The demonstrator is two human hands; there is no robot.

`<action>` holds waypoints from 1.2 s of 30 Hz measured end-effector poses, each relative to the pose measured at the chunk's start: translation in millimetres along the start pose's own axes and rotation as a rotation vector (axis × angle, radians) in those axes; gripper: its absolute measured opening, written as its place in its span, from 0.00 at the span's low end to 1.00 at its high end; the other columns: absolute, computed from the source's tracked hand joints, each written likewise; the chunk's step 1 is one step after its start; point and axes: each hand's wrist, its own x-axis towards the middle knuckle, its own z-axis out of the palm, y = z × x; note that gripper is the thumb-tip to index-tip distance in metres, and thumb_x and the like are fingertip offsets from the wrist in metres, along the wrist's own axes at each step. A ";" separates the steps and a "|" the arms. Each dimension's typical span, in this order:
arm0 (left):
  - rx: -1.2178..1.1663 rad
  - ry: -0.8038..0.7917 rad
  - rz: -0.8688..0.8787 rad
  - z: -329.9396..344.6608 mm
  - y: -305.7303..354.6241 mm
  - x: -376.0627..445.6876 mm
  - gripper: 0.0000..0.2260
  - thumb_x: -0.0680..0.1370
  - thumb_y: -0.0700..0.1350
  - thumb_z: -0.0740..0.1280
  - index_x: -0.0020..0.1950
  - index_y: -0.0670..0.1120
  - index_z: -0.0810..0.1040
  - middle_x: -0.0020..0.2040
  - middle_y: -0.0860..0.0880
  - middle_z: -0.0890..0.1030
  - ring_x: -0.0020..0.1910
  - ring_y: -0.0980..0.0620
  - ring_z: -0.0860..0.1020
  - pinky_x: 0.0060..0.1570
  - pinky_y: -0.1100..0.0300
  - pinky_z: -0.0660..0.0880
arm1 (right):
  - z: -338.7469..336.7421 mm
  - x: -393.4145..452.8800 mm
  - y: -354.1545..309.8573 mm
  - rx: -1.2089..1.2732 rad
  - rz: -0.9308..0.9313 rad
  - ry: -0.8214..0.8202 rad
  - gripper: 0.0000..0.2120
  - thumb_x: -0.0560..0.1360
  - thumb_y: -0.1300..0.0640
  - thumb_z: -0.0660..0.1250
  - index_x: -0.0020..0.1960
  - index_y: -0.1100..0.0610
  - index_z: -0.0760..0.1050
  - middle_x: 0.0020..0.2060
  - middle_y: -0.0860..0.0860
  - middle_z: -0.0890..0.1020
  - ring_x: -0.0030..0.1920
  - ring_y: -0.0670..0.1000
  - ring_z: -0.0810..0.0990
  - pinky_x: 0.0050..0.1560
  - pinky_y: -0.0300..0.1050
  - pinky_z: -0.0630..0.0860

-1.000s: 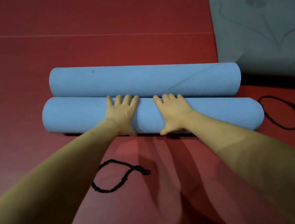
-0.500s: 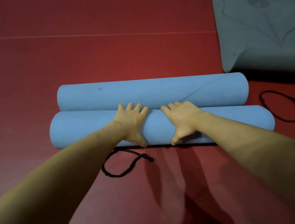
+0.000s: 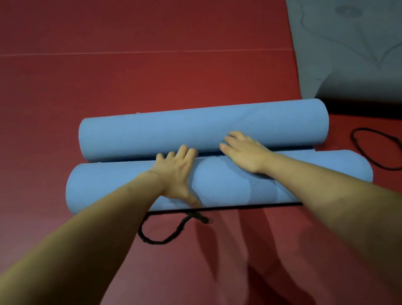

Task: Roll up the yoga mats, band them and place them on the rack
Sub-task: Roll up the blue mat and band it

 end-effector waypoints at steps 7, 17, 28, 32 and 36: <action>-0.147 -0.015 -0.056 -0.8 -25.1 14.8 0.46 0.58 0.77 0.62 0.72 0.58 0.58 0.63 0.52 0.66 0.63 0.47 0.66 0.65 0.46 0.62 | -2.7 21.4 -5.9 -0.187 0.173 0.051 0.26 0.81 0.40 0.43 0.69 0.53 0.66 0.65 0.58 0.65 0.63 0.59 0.64 0.64 0.52 0.56; -0.245 0.006 -0.228 -12.7 -42.6 54.2 0.28 0.76 0.68 0.51 0.75 0.61 0.58 0.76 0.53 0.59 0.74 0.47 0.58 0.72 0.43 0.50 | -14.7 64.6 11.3 -0.069 0.159 0.143 0.30 0.81 0.39 0.41 0.78 0.49 0.37 0.75 0.59 0.61 0.76 0.52 0.55 0.74 0.56 0.41; -0.255 0.097 -0.378 -19.3 -47.0 98.9 0.25 0.81 0.61 0.44 0.76 0.56 0.56 0.78 0.52 0.54 0.76 0.44 0.54 0.72 0.40 0.43 | -7.8 47.2 14.0 -0.293 -0.218 0.309 0.42 0.71 0.30 0.43 0.74 0.57 0.62 0.73 0.53 0.66 0.72 0.51 0.64 0.72 0.51 0.48; -0.252 0.186 -0.455 -16.9 -38.6 105.9 0.23 0.82 0.56 0.44 0.77 0.53 0.55 0.78 0.52 0.55 0.76 0.44 0.53 0.73 0.40 0.43 | 4.5 41.8 17.2 -0.400 -0.338 0.429 0.47 0.63 0.32 0.66 0.71 0.61 0.66 0.68 0.57 0.71 0.66 0.58 0.70 0.66 0.50 0.55; -0.295 0.282 -0.383 -18.1 -43.6 102.2 0.23 0.82 0.56 0.48 0.77 0.52 0.56 0.79 0.50 0.52 0.76 0.48 0.53 0.74 0.45 0.45 | -11.5 54.8 12.8 -0.576 -0.260 0.217 0.60 0.59 0.30 0.72 0.77 0.59 0.49 0.74 0.58 0.60 0.73 0.58 0.59 0.72 0.53 0.55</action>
